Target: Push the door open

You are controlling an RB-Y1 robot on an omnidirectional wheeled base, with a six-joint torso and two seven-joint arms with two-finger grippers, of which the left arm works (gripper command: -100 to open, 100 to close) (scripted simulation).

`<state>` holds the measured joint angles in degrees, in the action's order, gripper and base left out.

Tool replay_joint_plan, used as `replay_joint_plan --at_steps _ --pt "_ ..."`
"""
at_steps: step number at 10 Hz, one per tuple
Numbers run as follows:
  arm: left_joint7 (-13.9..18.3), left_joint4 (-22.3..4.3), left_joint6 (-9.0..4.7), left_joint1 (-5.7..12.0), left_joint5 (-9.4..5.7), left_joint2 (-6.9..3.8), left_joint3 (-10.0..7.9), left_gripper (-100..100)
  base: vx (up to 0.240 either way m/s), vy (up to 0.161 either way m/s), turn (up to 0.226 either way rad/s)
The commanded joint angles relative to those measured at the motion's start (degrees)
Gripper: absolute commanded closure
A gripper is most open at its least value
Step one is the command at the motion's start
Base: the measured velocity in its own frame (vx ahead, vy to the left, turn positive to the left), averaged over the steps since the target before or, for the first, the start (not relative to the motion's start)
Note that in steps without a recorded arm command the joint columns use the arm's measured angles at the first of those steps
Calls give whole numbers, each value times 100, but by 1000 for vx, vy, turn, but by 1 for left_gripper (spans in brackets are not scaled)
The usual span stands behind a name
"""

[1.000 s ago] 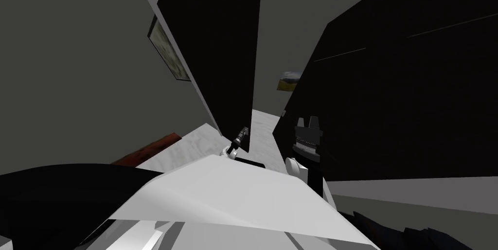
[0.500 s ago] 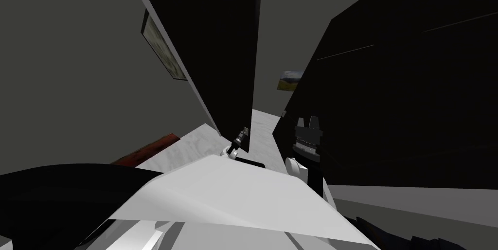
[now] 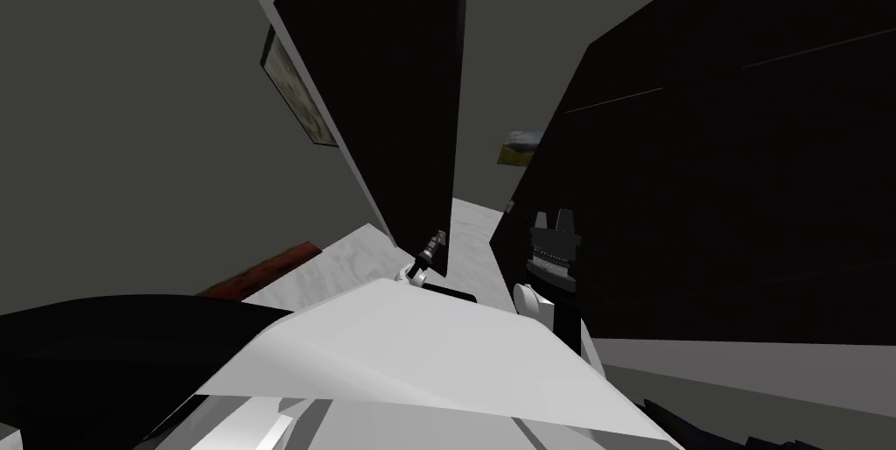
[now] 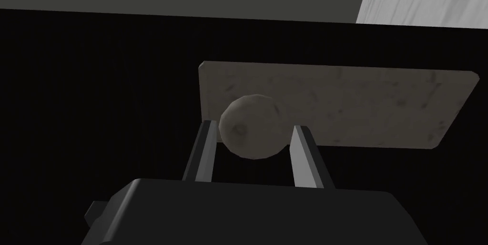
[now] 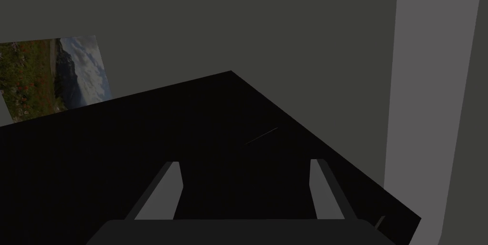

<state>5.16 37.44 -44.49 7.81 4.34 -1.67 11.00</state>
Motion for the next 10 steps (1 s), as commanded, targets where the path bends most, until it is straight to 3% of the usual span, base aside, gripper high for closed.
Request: replay_joint_plan --at_steps 1,5,7,8,10 --pt "-49 8 -38 55 -49 -86 -109 100 130 -82 27" --pt "-78 3 -40 59 -69 -116 -153 100 81 -36 10" --pt "-165 -13 -46 70 -129 -185 -287 100 148 -46 111" --pt "-124 -70 -72 91 -114 -180 -230 -100 -18 -30 40" --pt "-111 -60 -69 88 -115 -184 -221 -100 -149 15 6"
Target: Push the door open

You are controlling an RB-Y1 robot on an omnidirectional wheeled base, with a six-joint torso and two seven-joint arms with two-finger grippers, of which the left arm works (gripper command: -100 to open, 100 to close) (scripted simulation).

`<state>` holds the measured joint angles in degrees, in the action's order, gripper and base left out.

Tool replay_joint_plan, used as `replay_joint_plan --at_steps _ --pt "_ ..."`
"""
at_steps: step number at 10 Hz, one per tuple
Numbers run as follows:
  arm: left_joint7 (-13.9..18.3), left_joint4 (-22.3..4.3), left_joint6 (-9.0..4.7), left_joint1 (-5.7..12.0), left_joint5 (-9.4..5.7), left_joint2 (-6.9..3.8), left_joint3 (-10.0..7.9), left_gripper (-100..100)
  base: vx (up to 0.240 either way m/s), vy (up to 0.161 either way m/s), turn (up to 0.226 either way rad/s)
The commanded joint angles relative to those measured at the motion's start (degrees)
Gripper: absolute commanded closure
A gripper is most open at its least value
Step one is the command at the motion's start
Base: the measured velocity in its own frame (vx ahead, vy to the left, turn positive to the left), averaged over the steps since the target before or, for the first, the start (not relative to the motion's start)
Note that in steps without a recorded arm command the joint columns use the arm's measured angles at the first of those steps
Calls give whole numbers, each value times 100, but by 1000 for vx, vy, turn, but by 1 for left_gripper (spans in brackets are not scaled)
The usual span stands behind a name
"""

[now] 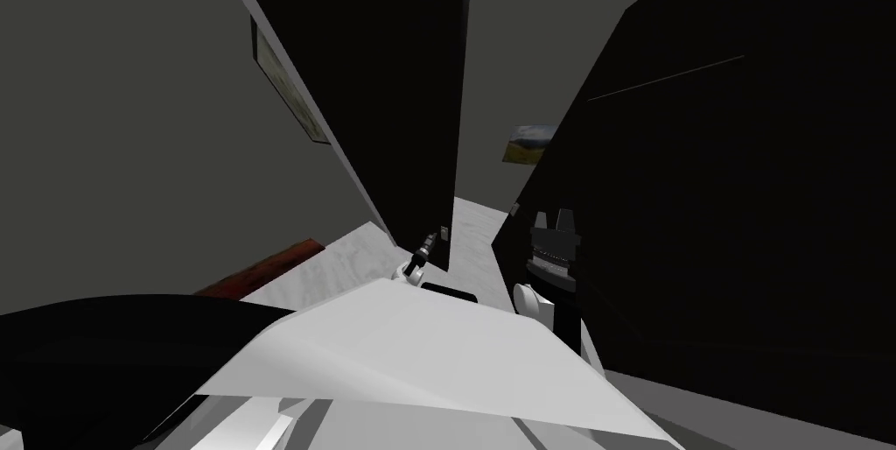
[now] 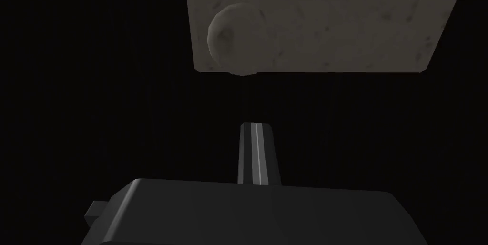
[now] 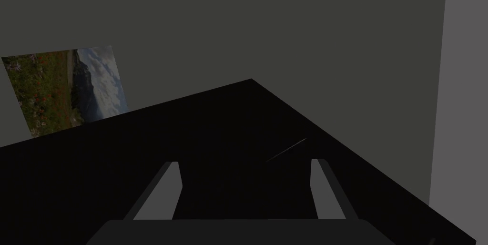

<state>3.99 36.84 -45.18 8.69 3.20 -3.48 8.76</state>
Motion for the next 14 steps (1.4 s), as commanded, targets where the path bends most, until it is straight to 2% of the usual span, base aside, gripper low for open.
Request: replay_joint_plan --at_steps 1,4,6,7,8,10,14 --pt "21 11 2 -5 -2 1 14 -100 -173 18 13" --pt "66 45 9 -17 -6 68 47 -100 -199 6 22" --pt "94 67 14 -25 -8 164 69 -100 -190 -6 20" --pt "97 126 42 -56 -3 113 71 -100 -76 -13 4" --pt "88 120 27 -62 -11 67 56 -100 79 -41 -32" --pt "75 110 9 -63 -17 45 41 -100 162 -49 -20" --pt "36 81 -43 -66 -37 70 -3 -100 213 -57 -22"
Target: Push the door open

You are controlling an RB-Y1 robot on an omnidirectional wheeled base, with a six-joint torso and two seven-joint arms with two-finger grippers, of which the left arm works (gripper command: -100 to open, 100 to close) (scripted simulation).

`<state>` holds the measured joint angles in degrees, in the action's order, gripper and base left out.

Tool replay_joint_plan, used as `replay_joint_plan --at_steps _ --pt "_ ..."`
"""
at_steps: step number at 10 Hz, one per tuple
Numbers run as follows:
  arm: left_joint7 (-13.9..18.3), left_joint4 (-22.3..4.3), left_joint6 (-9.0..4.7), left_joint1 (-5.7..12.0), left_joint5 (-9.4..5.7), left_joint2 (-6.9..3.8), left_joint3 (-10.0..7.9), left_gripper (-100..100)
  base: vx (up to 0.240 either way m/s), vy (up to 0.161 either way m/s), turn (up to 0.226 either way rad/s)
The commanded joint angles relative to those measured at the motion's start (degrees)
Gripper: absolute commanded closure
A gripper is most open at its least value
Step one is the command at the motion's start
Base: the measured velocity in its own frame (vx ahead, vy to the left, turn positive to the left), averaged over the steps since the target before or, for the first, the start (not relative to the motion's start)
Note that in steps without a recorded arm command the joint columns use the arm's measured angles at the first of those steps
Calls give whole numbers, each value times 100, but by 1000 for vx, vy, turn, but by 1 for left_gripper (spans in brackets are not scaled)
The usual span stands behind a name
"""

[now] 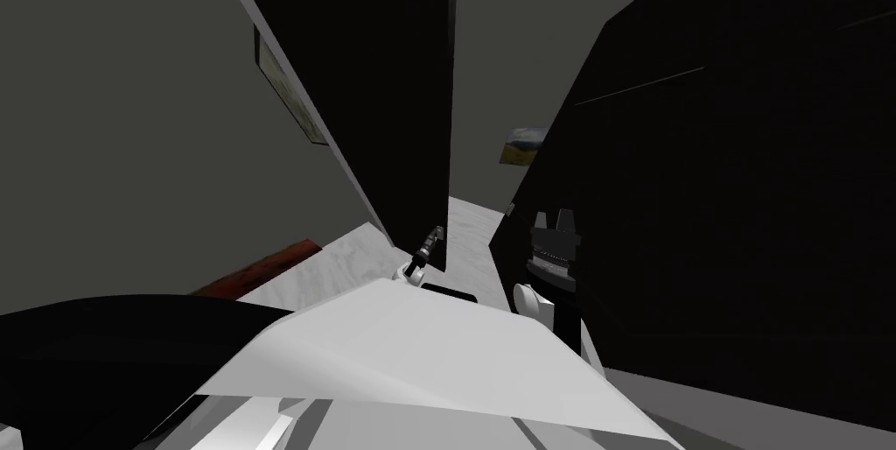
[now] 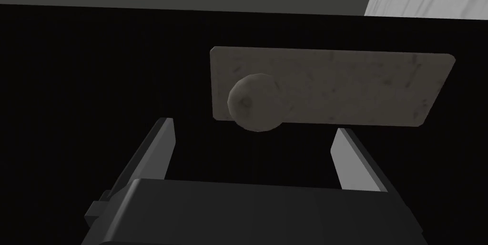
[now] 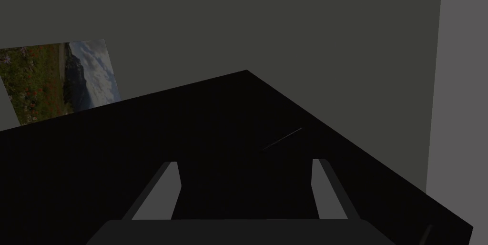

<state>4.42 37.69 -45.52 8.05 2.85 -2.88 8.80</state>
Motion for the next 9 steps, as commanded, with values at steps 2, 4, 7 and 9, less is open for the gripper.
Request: replay_joint_plan --at_steps 2,4,7,9 --pt "-28 -19 -36 -3 -14 83 -30 -100 196 -49 -19" --pt "-22 -30 -34 -5 -10 63 -23 100 30 -7 1" --pt "-22 -30 -34 -5 -10 63 -23 100 -18 5 -4" --pt "-22 -30 -34 -5 -10 63 -23 100 -4 0 2"
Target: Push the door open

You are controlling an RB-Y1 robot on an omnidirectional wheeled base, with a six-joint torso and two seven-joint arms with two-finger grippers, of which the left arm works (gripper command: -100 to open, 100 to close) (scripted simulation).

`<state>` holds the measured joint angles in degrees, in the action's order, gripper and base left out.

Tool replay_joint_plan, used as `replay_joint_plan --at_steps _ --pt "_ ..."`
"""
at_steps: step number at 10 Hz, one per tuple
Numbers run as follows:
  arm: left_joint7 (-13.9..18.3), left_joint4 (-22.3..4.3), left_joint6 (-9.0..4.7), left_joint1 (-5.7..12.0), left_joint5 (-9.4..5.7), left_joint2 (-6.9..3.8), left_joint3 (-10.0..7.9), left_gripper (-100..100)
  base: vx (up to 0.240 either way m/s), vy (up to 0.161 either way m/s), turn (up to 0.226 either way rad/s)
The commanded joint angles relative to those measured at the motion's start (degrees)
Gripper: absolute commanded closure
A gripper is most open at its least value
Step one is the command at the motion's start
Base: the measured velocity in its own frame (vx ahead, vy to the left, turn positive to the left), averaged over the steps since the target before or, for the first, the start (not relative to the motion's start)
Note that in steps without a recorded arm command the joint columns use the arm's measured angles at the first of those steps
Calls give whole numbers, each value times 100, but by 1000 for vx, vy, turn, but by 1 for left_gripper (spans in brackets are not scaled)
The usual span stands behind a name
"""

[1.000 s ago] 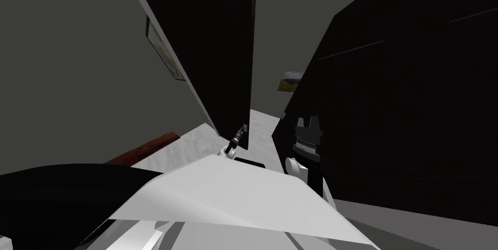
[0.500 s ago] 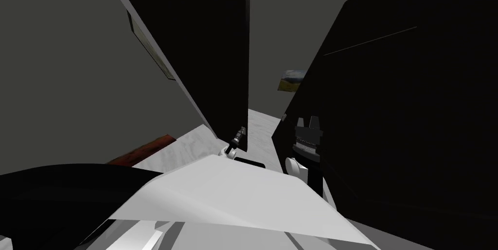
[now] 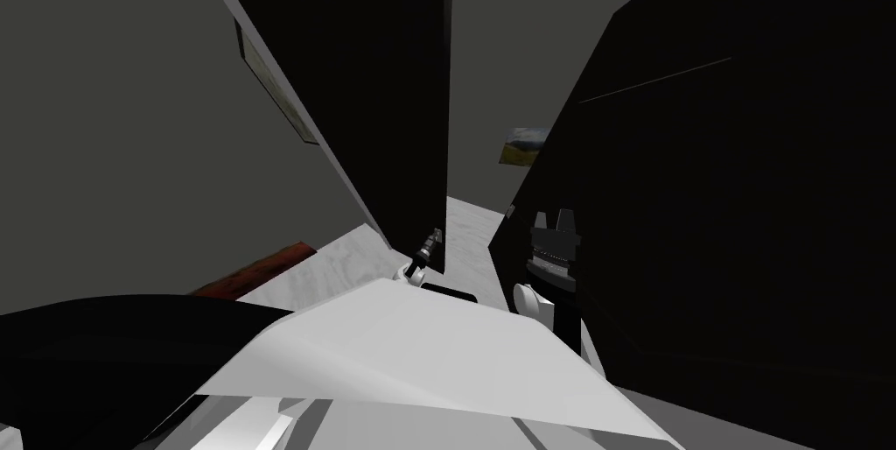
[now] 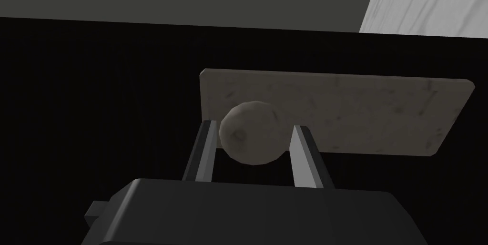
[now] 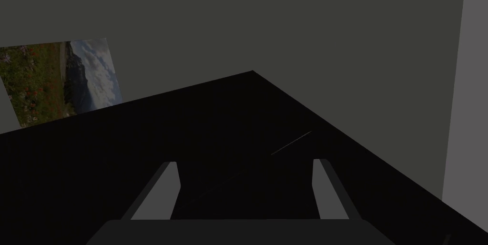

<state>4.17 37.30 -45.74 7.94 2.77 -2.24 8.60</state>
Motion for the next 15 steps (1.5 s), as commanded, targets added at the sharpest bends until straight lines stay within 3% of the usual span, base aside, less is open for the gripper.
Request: replay_joint_plan --at_steps 1,5,7,8,12,14,15 --pt "-54 -7 -1 8 -38 -56 -78 100 102 -44 38" --pt "-128 -16 -1 19 -90 -112 -185 100 145 -37 31" --pt "-227 -29 -2 34 -159 -161 -329 100 190 -34 115" --pt "-167 138 116 -44 -140 -135 -251 -100 -45 -56 79" --pt "-136 176 129 -74 -170 -67 -250 -100 -228 -33 34" --pt "-113 203 138 -96 -193 42 -249 -100 -241 -38 47" --pt "-122 224 154 -100 -185 9 -248 -100 -114 -22 7"
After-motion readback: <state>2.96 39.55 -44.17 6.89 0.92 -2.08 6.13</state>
